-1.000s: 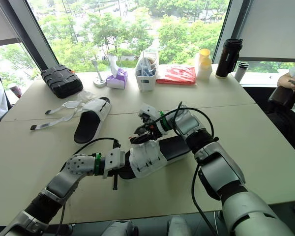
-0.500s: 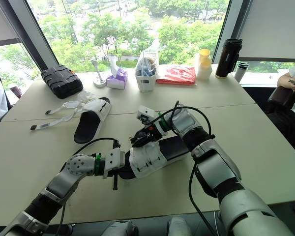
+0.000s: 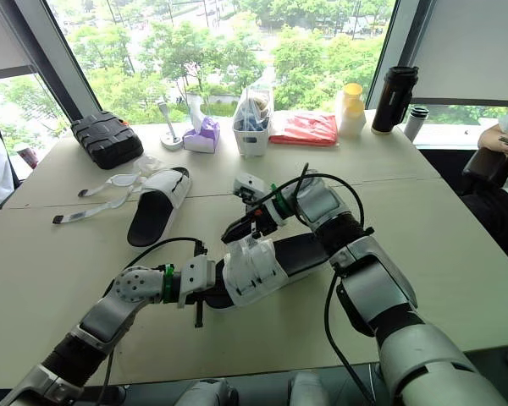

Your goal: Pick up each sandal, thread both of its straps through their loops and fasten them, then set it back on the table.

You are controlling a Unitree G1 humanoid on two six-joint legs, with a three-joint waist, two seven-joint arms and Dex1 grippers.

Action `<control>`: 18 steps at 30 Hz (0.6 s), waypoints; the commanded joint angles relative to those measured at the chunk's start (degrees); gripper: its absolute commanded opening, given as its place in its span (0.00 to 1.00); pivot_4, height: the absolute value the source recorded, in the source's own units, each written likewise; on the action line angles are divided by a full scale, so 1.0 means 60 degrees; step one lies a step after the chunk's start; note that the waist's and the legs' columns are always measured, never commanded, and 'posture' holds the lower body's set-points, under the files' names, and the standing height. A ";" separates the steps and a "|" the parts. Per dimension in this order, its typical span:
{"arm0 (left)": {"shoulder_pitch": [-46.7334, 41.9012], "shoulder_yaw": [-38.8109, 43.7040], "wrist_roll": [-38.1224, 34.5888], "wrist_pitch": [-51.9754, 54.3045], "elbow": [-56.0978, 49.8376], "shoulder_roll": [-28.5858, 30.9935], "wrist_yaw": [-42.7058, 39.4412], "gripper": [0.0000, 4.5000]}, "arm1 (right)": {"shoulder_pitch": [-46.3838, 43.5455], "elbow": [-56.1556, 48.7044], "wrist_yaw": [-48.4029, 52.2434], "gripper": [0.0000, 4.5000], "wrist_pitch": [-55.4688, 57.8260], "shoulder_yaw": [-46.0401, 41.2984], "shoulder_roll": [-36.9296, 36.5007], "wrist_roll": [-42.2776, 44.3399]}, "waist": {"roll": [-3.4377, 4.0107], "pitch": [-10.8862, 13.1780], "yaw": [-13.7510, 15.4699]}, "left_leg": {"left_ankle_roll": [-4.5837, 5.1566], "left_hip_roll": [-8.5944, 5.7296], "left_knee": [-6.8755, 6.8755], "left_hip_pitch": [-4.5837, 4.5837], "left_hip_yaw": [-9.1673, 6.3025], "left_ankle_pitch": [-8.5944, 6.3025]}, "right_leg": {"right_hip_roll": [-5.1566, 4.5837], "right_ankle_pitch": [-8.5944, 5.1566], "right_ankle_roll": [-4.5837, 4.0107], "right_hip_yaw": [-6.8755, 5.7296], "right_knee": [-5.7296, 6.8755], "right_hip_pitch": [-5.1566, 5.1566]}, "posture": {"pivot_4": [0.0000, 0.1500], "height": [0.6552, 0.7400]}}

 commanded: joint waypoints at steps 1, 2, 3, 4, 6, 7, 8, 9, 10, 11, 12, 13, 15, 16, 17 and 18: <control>0.0693 -0.1016 0.1152 0.0750 0.1126 0.0332 -0.0248 0.00 | -0.0139 -0.1297 0.0245 0.01 0.0375 -0.0393 -0.0374 0.0517 | 0.0000 0.0000 -0.0010 | 0.0000 0.0001 0.0000 0.0002 0.0000 0.0000 | 0.0000 -0.0001 0.0001 0.0000 0.0000 0.0001 | 1.00 1.00; 0.0686 -0.1074 0.1213 0.0699 0.1133 0.0368 -0.0291 0.00 | -0.0152 -0.1508 0.0260 0.01 0.0492 -0.0441 -0.0460 0.0624 | 0.0000 0.0000 -0.0016 | 0.0000 0.0001 -0.0001 0.0001 0.0000 0.0000 | 0.0000 -0.0002 0.0003 0.0000 0.0000 0.0006 | 1.00 1.00; 0.0679 -0.1120 0.1253 0.0662 0.1138 0.0392 -0.0327 0.00 | -0.0181 -0.1651 0.0244 0.01 0.0565 -0.0497 -0.0518 0.0716 | 0.0000 0.0000 -0.0025 | 0.0000 0.0002 0.0000 0.0002 0.0000 0.0000 | 0.0000 -0.0003 0.0005 0.0000 0.0001 0.0007 | 1.00 1.00; 0.0666 -0.1154 0.1279 0.0621 0.1147 0.0417 -0.0369 0.00 | -0.0223 -0.1695 0.0160 0.01 0.0596 -0.0543 -0.0526 0.0772 | 0.0000 0.0000 -0.0029 | 0.0000 0.0003 0.0000 0.0004 0.0001 0.0000 | 0.0000 -0.0003 0.0005 0.0000 0.0001 0.0006 | 1.00 1.00; 0.0647 -0.1184 0.1302 0.0581 0.1159 0.0440 -0.0408 0.00 | -0.0285 -0.1622 -0.0042 0.01 0.0546 -0.0562 -0.0491 0.0786 | 0.0000 0.0000 -0.0029 | 0.0000 0.0005 -0.0001 0.0004 0.0001 0.0000 | 0.0000 -0.0005 0.0009 0.0000 0.0002 0.0006 | 1.00 1.00; 0.0642 -0.1188 0.1304 0.0574 0.1161 0.0444 -0.0412 0.00 | -0.0300 -0.1576 -0.0105 0.01 0.0519 -0.0548 -0.0479 0.0782 | 0.0000 0.0000 -0.0029 | 0.0000 0.0005 -0.0001 0.0004 0.0001 0.0000 | 0.0001 -0.0005 0.0009 0.0000 0.0002 0.0005 | 1.00 1.00; 0.0643 -0.1187 0.1306 0.0571 0.1162 0.0444 -0.0406 0.00 | -0.0312 -0.1434 -0.0199 0.01 0.0389 -0.0520 -0.0435 0.0725 | 0.0000 0.0000 -0.0028 | 0.0000 0.0005 -0.0001 0.0003 0.0002 0.0000 | 0.0001 -0.0004 0.0007 0.0000 0.0002 0.0003 | 1.00 1.00; 0.0647 -0.1188 0.1309 0.0559 0.1160 0.0456 -0.0413 0.00 | -0.0332 -0.1116 -0.0348 0.01 0.0150 -0.0456 -0.0329 0.0594 | 0.0000 0.0000 -0.0031 | 0.0000 0.0005 -0.0001 0.0002 0.0003 0.0000 | 0.0001 -0.0003 0.0006 0.0000 0.0001 0.0001 | 1.00 1.00; 0.0657 -0.1189 0.1306 0.0555 0.1151 0.0463 -0.0417 0.00 | -0.0342 -0.0724 -0.0523 0.01 -0.0171 -0.0381 -0.0208 0.0431 | -0.0002 0.0000 -0.0038 | 0.0000 0.0005 -0.0001 0.0003 0.0003 0.0000 | 0.0001 -0.0003 0.0005 0.0000 0.0002 0.0001 | 1.00 1.00; 0.0672 -0.1198 0.1312 0.0547 0.1138 0.0475 -0.0419 0.00 | -0.0367 -0.0318 -0.0708 0.01 -0.0463 -0.0317 -0.0081 0.0278 | -0.0001 0.0000 -0.0041 | 0.0000 0.0006 -0.0002 0.0005 0.0003 0.0000 | 0.0001 -0.0002 0.0004 0.0000 0.0002 0.0001 | 1.00 1.00; 0.0690 -0.1205 0.1314 0.0545 0.1120 0.0486 -0.0419 0.00 | -0.0403 0.0071 -0.0849 0.01 -0.0669 -0.0265 0.0033 0.0161 | -0.0001 0.0000 -0.0042 | 0.0000 0.0006 -0.0003 0.0004 0.0004 0.0000 | 0.0001 -0.0001 0.0003 0.0000 0.0004 0.0000 | 1.00 1.00; 0.0701 -0.1209 0.1315 0.0545 0.1109 0.0491 -0.0417 0.00 | -0.0439 0.0335 -0.0918 0.01 -0.0808 -0.0244 0.0106 0.0093 | -0.0001 0.0000 -0.0045 | 0.0000 0.0006 -0.0003 0.0006 0.0004 0.0000 | 0.0002 -0.0001 0.0003 0.0000 0.0004 0.0000 | 1.00 1.00; 0.0713 -0.1200 0.1308 0.0541 0.1102 0.0501 -0.0415 0.00 | -0.0481 0.0802 -0.0967 0.01 -0.1164 -0.0200 0.0230 -0.0056 | 0.0000 0.0001 -0.0044 | 0.0000 0.0007 -0.0004 0.0007 0.0005 0.0000 | 0.0004 -0.0001 0.0002 0.0000 0.0004 -0.0004 | 1.00 1.00; 0.0729 -0.1196 0.1310 0.0540 0.1088 0.0517 -0.0413 0.00 | -0.0487 0.1205 -0.1077 0.01 -0.1462 -0.0123 0.0340 -0.0218 | 0.0000 0.0001 -0.0045 | 0.0000 0.0006 -0.0005 0.0006 0.0005 0.0000 | 0.0004 -0.0001 0.0002 0.0000 0.0004 -0.0004 | 1.00 1.00; 0.0741 -0.1193 0.1312 0.0540 0.1078 0.0528 -0.0412 0.00 | -0.0498 0.1513 -0.1152 0.01 -0.1687 -0.0072 0.0423 -0.0340 | -0.0001 0.0000 -0.0058 | 0.0000 0.0006 -0.0005 0.0006 0.0005 0.0000 | 0.0004 -0.0001 0.0001 0.0000 0.0004 -0.0005 | 1.00 1.00; 0.0754 -0.1191 0.1315 0.0542 0.1064 0.0540 -0.0405 0.00 | -0.0498 0.1833 -0.1251 0.01 -0.1949 -0.0017 0.0516 -0.0484 | -0.0001 -0.0001 -0.0061 | 0.0000 0.0007 -0.0007 0.0012 0.0005 0.0000 | 0.0005 0.0000 0.0001 0.0001 0.0004 -0.0003 | 1.00 1.00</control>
